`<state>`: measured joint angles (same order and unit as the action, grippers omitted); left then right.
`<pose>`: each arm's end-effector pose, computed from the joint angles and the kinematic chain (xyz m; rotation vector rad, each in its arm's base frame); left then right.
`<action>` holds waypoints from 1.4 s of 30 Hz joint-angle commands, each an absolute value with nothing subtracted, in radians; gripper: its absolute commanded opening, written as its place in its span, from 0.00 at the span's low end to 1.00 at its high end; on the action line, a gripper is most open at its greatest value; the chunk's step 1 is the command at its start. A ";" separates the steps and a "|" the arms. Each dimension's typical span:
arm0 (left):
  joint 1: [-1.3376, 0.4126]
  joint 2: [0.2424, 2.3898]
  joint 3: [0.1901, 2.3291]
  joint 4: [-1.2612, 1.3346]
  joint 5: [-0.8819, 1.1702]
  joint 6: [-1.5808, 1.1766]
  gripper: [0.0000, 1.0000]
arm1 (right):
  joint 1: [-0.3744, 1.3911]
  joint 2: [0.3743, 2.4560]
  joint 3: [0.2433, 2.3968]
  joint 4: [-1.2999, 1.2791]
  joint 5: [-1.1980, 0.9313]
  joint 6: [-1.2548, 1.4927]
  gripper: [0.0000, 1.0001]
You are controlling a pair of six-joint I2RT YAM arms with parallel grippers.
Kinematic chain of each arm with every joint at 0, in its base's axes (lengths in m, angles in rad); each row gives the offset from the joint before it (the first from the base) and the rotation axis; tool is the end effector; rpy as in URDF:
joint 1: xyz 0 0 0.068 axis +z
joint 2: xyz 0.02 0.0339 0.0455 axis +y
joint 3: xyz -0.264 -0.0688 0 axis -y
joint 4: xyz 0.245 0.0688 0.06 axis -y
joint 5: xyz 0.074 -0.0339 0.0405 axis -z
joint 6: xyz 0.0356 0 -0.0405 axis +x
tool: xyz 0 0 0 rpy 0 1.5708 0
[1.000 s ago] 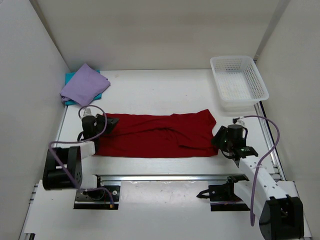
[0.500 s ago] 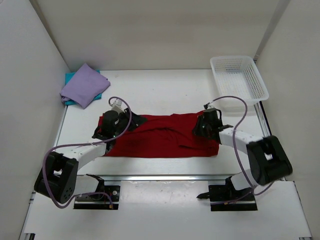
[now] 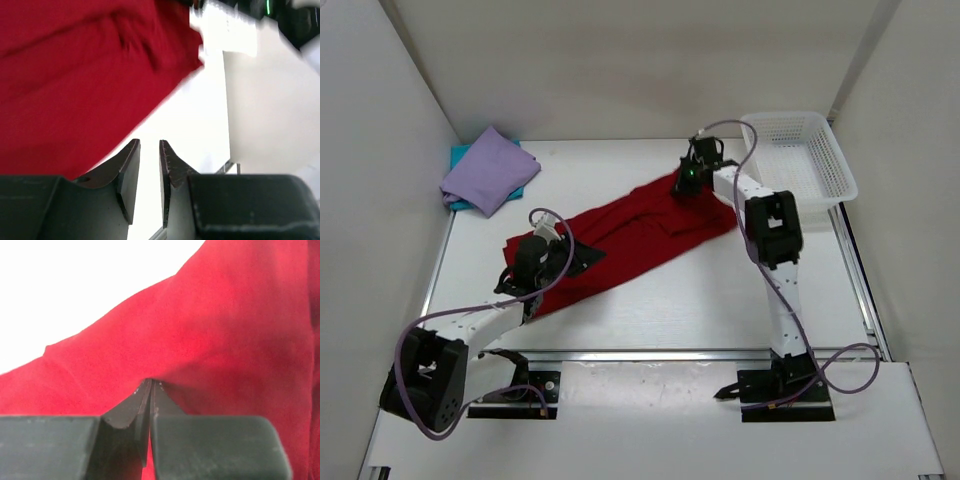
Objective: Fold and stack the t-shirts
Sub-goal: Rotate the tshirt 85 degrees
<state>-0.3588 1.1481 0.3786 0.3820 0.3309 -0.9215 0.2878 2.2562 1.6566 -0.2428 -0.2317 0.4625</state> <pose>0.2105 -0.0913 0.1862 -0.3586 2.0937 -1.1300 0.4729 0.1485 0.1481 0.1066 2.4767 0.6141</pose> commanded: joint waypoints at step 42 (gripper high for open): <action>-0.264 0.822 0.373 0.117 0.394 -0.775 0.22 | 0.882 1.883 0.942 0.394 -0.091 0.856 0.51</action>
<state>-0.2676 0.8417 0.3519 0.1200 0.3653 -0.7788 0.8486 1.8179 0.8822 0.3393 -0.1539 0.7811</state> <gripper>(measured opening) 0.218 0.511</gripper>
